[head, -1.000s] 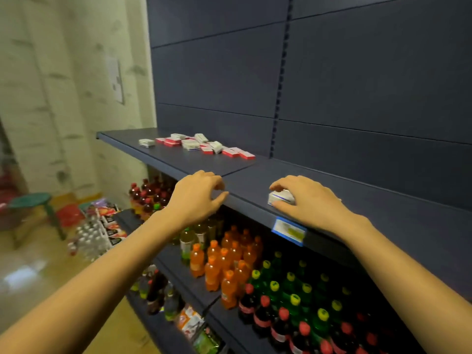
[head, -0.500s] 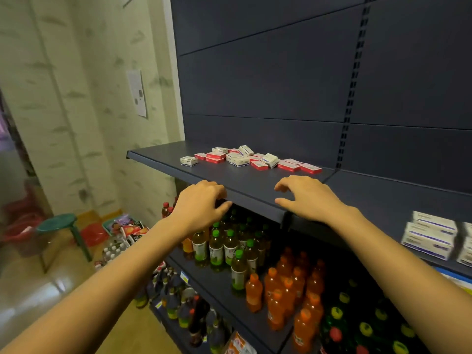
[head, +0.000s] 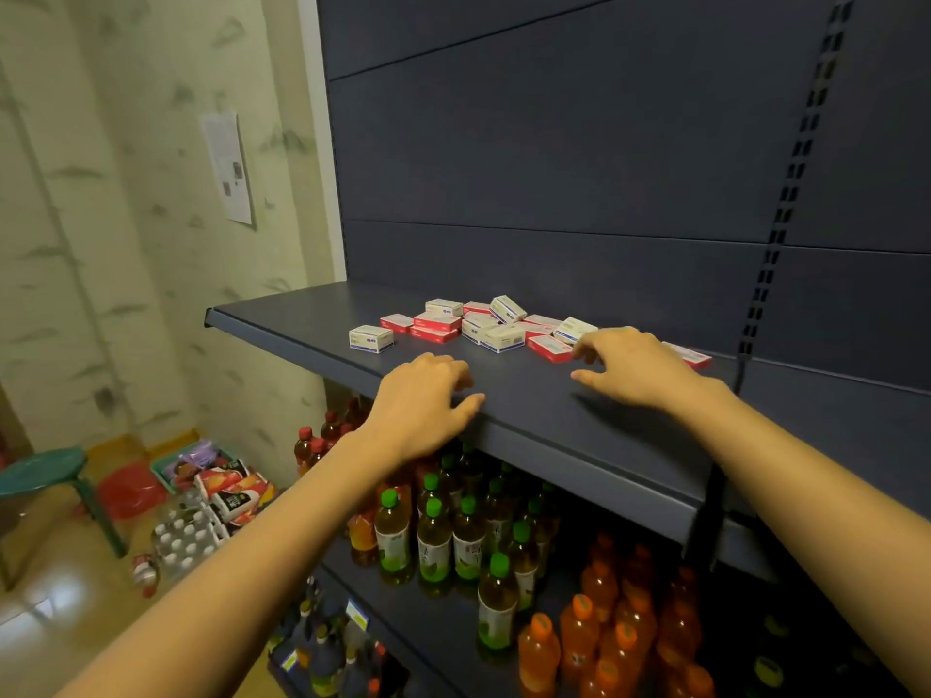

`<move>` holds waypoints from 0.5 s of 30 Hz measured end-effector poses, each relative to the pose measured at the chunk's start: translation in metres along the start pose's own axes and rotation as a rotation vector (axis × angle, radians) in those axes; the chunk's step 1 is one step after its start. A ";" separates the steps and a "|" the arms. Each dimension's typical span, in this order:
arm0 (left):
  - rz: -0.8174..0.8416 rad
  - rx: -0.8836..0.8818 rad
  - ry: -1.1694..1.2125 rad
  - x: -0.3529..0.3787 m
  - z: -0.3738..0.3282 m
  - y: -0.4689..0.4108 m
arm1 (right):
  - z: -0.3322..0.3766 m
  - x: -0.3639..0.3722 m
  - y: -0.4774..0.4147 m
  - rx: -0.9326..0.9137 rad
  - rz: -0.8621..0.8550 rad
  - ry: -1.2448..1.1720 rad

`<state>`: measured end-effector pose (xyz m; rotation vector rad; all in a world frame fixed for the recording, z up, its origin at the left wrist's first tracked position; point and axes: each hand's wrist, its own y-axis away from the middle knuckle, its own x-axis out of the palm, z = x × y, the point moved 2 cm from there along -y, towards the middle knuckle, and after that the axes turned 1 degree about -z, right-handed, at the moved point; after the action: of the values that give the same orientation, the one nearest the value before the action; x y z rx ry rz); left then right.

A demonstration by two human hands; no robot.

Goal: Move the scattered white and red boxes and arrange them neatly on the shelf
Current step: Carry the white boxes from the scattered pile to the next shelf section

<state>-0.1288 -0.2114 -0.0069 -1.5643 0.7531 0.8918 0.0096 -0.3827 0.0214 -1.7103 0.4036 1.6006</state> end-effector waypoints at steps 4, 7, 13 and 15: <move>0.041 0.011 0.003 0.017 0.025 -0.040 | -0.013 0.010 -0.046 0.121 -0.028 0.020; 0.039 0.033 0.014 0.027 0.042 -0.067 | -0.022 0.021 -0.074 0.199 -0.021 0.065; 0.021 0.081 0.064 0.041 0.068 -0.107 | -0.034 0.035 -0.109 0.276 0.073 0.114; 0.023 0.092 0.082 0.046 0.074 -0.119 | -0.036 0.038 -0.114 0.284 0.085 0.125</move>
<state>-0.0154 -0.1188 0.0068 -1.5207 0.8608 0.8019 0.1196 -0.3213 0.0174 -1.5960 0.7381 1.4209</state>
